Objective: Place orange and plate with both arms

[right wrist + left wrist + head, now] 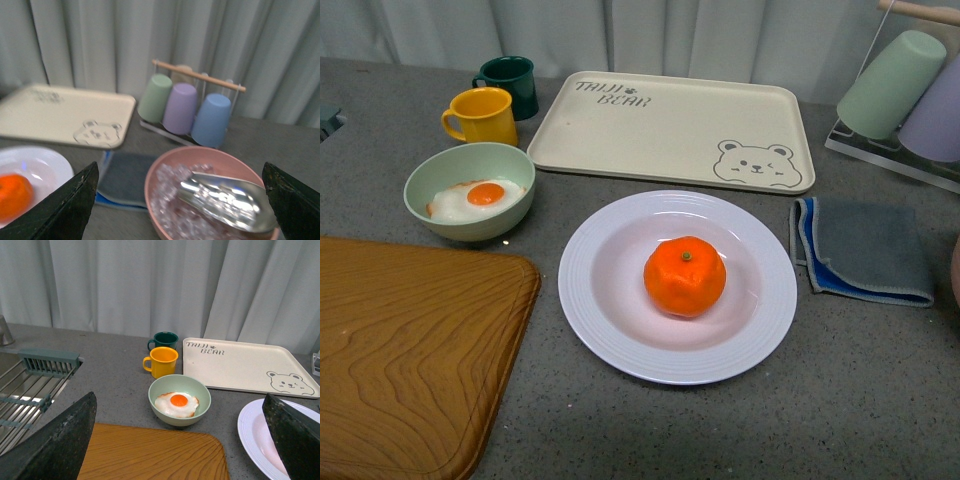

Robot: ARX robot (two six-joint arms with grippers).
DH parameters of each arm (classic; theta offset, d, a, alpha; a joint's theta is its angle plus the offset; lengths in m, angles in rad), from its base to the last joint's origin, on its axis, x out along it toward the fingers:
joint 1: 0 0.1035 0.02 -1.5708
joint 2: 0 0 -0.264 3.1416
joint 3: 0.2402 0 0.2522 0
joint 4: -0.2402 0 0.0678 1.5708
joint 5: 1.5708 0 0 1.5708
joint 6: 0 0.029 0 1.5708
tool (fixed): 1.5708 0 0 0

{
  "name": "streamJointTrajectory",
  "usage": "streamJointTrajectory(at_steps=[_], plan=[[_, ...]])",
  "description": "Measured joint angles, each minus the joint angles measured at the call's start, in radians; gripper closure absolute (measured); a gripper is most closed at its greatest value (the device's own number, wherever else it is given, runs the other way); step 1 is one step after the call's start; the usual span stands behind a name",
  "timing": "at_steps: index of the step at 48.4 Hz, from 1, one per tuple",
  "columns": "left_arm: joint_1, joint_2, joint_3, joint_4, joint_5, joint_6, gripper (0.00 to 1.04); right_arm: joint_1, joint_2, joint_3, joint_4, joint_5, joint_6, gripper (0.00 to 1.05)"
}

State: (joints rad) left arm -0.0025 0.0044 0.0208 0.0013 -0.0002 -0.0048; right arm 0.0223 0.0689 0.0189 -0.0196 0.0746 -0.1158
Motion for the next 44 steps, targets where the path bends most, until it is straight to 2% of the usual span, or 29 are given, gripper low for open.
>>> streamJointTrajectory(at_steps=[3,7,13,18,32,44], plan=[[0.0,0.0,0.0,0.0,0.0,0.0,0.07,0.002,0.098,0.003,0.048,-0.023,-0.085,0.09],[0.0,0.0,0.0,0.0,0.0,0.0,0.07,0.009,0.288,0.018,0.179,-0.063,-0.102,0.09],[0.0,0.0,0.0,0.0,0.0,0.0,0.07,0.03,0.571,0.076,0.34,-0.116,-0.055,0.09],[0.0,0.0,0.0,0.0,0.0,0.0,0.07,0.053,0.801,0.139,0.403,-0.161,0.027,0.09],[0.0,0.0,0.0,0.0,0.0,0.0,0.07,0.102,1.256,0.305,0.378,-0.277,0.27,0.09],[0.0,0.0,0.0,0.0,0.0,0.0,0.07,0.071,1.532,0.447,0.352,-0.491,0.57,0.09]])
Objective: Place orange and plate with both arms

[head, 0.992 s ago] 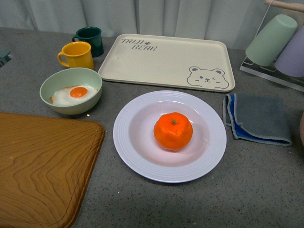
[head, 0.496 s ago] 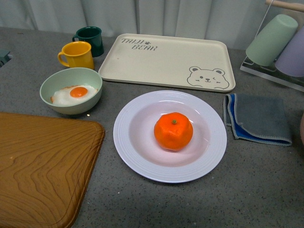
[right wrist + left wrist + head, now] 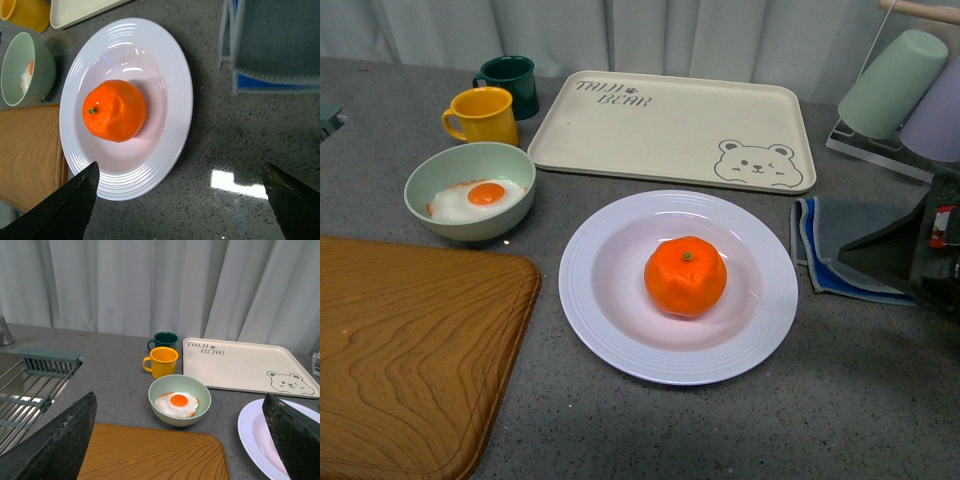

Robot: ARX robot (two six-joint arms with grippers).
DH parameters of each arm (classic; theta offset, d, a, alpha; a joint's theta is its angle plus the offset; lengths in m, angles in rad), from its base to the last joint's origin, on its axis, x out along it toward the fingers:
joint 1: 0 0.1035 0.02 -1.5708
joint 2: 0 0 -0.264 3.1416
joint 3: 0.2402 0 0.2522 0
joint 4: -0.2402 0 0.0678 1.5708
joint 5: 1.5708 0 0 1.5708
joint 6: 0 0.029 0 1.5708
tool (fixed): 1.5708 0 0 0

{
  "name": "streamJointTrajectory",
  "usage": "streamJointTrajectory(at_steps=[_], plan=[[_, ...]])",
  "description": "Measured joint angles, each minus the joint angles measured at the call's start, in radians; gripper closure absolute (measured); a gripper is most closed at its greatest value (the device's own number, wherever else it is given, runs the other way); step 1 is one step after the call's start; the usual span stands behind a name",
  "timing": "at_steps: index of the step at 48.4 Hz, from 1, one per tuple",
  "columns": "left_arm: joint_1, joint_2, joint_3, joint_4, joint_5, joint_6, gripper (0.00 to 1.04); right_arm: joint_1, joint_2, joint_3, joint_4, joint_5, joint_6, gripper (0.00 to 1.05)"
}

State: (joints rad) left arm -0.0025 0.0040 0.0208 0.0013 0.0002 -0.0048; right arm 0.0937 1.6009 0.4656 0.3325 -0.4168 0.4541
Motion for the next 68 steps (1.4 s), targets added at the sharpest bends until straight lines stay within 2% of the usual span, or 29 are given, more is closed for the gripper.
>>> streamJointTrajectory(at_steps=[15,23,31,51,60,62,68], plan=[[0.0,0.0,0.0,0.0,0.0,0.0,0.07,-0.019,0.217,0.097,-0.011,-0.167,0.145,0.09],[0.0,0.0,0.0,0.0,0.0,0.0,0.07,-0.009,0.307,0.153,-0.01,-0.196,0.186,0.09],[0.0,0.0,0.0,0.0,0.0,0.0,0.07,0.01,0.407,0.221,0.062,-0.259,0.287,0.09],[0.0,0.0,0.0,0.0,0.0,0.0,0.07,0.045,0.555,0.342,0.178,-0.292,0.553,0.09],[0.0,0.0,0.0,0.0,0.0,0.0,0.07,0.048,0.581,0.359,0.147,-0.271,0.564,0.09],[0.0,0.0,0.0,0.0,0.0,0.0,0.07,0.049,0.582,0.364,0.132,-0.264,0.564,0.13],[0.0,0.0,0.0,0.0,0.0,0.0,0.07,0.052,0.589,0.386,0.067,-0.233,0.546,0.32]])
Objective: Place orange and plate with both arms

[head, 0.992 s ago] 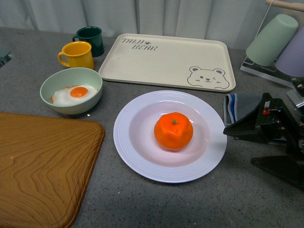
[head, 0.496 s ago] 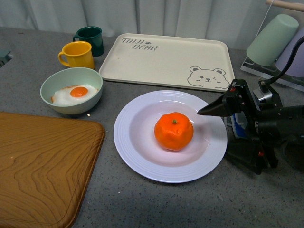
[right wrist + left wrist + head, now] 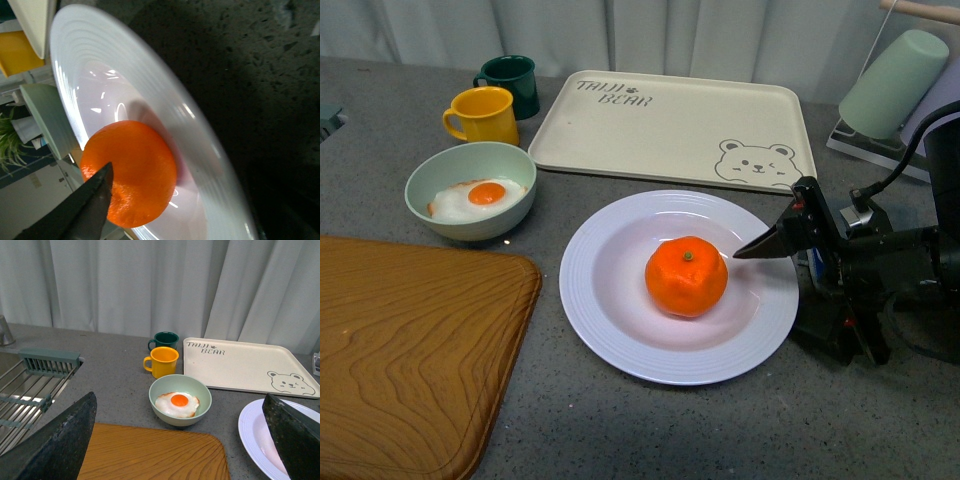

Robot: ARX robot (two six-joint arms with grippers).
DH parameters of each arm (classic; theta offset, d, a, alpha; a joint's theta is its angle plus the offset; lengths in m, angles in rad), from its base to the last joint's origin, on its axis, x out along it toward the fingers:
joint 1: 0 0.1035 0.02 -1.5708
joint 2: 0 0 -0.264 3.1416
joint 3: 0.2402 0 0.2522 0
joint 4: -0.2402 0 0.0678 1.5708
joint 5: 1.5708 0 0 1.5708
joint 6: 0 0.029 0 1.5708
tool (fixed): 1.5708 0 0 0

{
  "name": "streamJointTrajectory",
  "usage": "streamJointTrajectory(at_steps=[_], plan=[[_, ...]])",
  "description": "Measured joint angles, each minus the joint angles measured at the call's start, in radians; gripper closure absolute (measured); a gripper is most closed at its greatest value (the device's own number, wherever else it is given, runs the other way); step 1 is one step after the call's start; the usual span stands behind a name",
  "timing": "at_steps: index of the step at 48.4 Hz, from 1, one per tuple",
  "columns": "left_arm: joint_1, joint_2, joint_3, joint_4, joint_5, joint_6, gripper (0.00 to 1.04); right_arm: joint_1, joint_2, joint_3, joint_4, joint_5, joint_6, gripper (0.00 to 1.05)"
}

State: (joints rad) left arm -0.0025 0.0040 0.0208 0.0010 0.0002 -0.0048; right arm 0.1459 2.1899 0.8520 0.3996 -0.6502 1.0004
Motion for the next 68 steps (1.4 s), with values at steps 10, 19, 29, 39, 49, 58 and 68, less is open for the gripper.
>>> streamJointTrajectory(at_steps=[10,19,29,39,49,58,68], plan=[[0.0,0.0,0.0,0.0,0.0,0.0,0.07,0.001,0.014,0.019,-0.059,0.034,-0.021,0.61],[0.0,0.0,0.0,0.0,0.0,0.0,0.07,0.001,0.024,0.026,-0.083,0.023,-0.045,0.89],[0.0,0.0,0.0,0.0,0.0,0.0,0.07,-0.003,0.001,0.031,-0.067,-0.003,-0.099,1.0],[0.0,0.0,0.0,0.0,0.0,0.0,0.07,-0.002,-0.019,-0.011,0.009,0.012,-0.135,1.0],[0.0,0.0,0.0,0.0,0.0,0.0,0.07,-0.005,-0.034,-0.031,0.08,0.023,-0.121,1.0],[0.0,0.0,0.0,0.0,0.0,0.0,0.07,-0.006,-0.037,-0.013,0.104,0.032,-0.1,1.0],[0.0,0.0,0.0,0.0,0.0,0.0,0.07,-0.002,-0.037,0.055,0.105,0.022,-0.078,1.0]])
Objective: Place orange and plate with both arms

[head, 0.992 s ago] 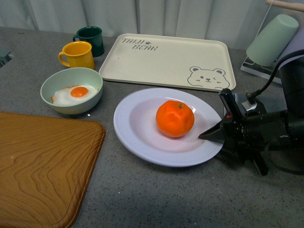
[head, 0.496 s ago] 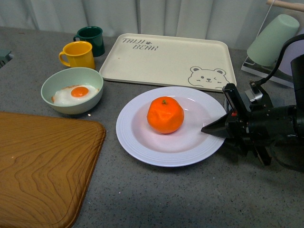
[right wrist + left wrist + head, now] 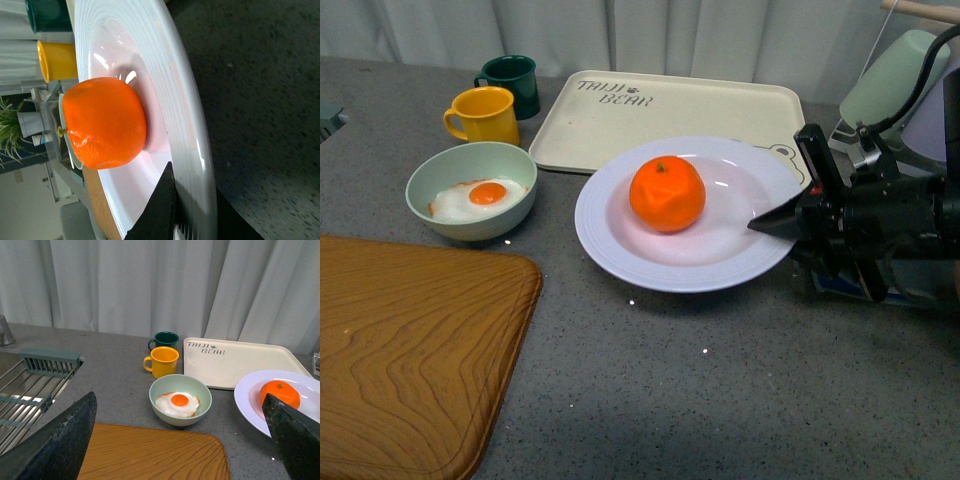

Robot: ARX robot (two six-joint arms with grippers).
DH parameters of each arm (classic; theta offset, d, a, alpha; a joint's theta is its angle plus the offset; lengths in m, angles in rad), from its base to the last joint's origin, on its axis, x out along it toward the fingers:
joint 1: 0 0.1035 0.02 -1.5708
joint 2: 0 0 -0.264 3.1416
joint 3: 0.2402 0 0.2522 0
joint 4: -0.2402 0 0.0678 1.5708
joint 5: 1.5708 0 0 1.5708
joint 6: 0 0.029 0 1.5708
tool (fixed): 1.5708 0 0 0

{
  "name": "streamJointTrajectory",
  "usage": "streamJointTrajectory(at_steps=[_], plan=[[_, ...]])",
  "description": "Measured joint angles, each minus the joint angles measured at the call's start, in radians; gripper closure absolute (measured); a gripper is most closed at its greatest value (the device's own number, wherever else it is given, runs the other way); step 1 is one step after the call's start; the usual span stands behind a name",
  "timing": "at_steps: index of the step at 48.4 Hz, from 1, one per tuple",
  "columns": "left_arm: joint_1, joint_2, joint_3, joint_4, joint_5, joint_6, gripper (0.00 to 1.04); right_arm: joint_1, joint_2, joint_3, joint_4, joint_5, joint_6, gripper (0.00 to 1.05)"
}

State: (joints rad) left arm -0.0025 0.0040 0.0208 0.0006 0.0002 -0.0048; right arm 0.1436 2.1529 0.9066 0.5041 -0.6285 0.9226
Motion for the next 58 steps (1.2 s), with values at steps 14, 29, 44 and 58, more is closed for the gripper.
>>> streamJointTrajectory(at_steps=[14,29,44,58], plan=[[0.0,0.0,0.0,0.0,0.0,0.0,0.07,0.003,0.116,0.277,-0.076,0.022,0.064,1.0],[0.0,0.0,0.0,0.0,0.0,0.0,0.07,-0.007,0.303,0.632,-0.229,0.048,0.097,1.0],[0.0,0.0,0.0,0.0,0.0,0.0,0.07,-0.006,0.41,0.783,-0.311,0.099,0.111,1.0],[0.0,0.0,0.0,0.0,0.0,0.0,0.07,-0.005,0.421,0.797,-0.328,0.114,0.102,0.73]])
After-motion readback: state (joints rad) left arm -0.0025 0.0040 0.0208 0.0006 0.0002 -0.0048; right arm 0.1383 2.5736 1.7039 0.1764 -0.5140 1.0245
